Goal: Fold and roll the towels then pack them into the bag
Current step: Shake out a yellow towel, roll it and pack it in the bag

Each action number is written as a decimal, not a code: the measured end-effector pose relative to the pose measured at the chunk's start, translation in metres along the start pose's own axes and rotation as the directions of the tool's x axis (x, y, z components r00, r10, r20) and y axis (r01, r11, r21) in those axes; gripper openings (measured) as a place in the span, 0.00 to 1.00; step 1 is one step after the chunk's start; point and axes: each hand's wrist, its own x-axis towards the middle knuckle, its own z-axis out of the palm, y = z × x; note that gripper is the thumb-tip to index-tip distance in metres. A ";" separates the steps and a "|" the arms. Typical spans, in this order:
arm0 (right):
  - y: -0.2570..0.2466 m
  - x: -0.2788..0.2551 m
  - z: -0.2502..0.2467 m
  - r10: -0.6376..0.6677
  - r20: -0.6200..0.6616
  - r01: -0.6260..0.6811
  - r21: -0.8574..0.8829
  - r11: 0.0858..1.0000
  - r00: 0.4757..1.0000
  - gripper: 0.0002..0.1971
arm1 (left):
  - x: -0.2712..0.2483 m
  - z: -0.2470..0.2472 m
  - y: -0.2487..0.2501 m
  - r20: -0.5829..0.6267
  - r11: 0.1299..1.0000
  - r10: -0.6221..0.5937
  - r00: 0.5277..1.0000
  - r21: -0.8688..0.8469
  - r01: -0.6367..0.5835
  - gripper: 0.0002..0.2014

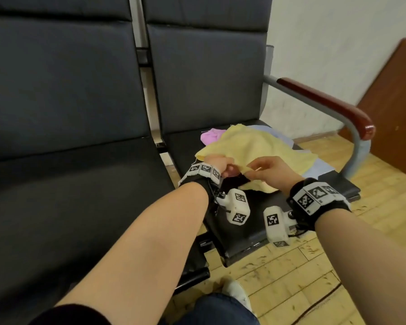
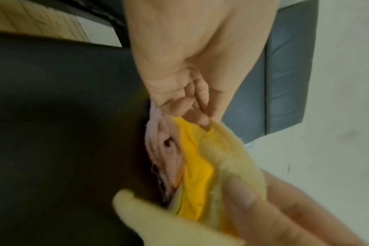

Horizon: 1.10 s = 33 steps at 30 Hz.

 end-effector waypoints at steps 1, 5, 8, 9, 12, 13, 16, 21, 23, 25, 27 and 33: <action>-0.007 -0.003 -0.001 -0.013 -0.013 0.013 -0.016 1.000 1.000 0.05 | -0.007 -0.004 0.006 -0.036 0.998 0.058 0.998 -0.026 -0.059 0.04; -0.044 -0.014 -0.002 -0.105 -0.197 0.087 -0.101 0.991 0.975 0.04 | -0.035 -0.034 0.030 -0.214 0.950 0.221 0.951 -0.173 -0.260 0.15; -0.079 -0.018 0.003 -0.200 -0.340 0.129 -0.219 0.967 0.919 0.09 | -0.071 -0.058 0.052 -0.252 0.880 0.315 0.915 -0.284 -0.381 0.07; -0.091 -0.021 0.007 -0.205 -0.377 0.122 -0.233 0.965 0.903 0.10 | -0.084 -0.067 0.059 -0.273 0.839 0.352 0.895 -0.332 -0.431 0.05; -0.114 -0.034 0.023 -0.152 -0.453 0.048 -0.234 0.971 0.878 0.13 | -0.128 -0.104 0.073 -0.341 0.733 0.427 0.837 -0.412 -0.542 0.02; -0.118 -0.038 0.029 -0.133 -0.463 0.026 -0.230 0.973 0.876 0.14 | -0.139 -0.117 0.076 -0.361 0.721 0.433 0.826 -0.411 -0.558 0.03; -0.131 -0.055 0.056 -0.139 -0.452 0.085 -0.139 0.987 0.881 0.16 | -0.175 -0.160 0.072 -0.447 0.703 0.444 0.777 -0.364 -0.611 0.07; -0.152 -0.072 0.114 -0.216 -0.417 0.270 0.074 0.960 0.883 0.10 | -0.207 -0.204 0.031 -0.493 0.678 0.357 0.793 -0.447 -0.583 0.09; -0.155 -0.074 0.134 -0.194 -0.354 0.279 0.208 0.937 0.915 0.08 | -0.212 -0.209 0.004 -0.504 0.688 0.292 0.813 -0.479 -0.545 0.16; -0.153 -0.074 0.150 -0.156 -0.274 0.241 0.312 0.919 0.949 0.06 | -0.215 -0.212 -0.020 -0.537 0.676 0.239 0.809 -0.506 -0.536 0.17; -0.146 -0.073 0.163 -0.111 -0.245 0.200 0.380 0.903 0.963 0.07 | -0.210 -0.214 -0.045 -0.576 0.667 0.152 0.803 -0.539 -0.514 0.10; -0.124 -0.079 0.193 -0.085 -0.126 0.129 0.404 0.906 0.988 0.13 | -0.207 -0.213 -0.070 -0.496 0.960 0.078 0.865 -0.198 -0.200 0.14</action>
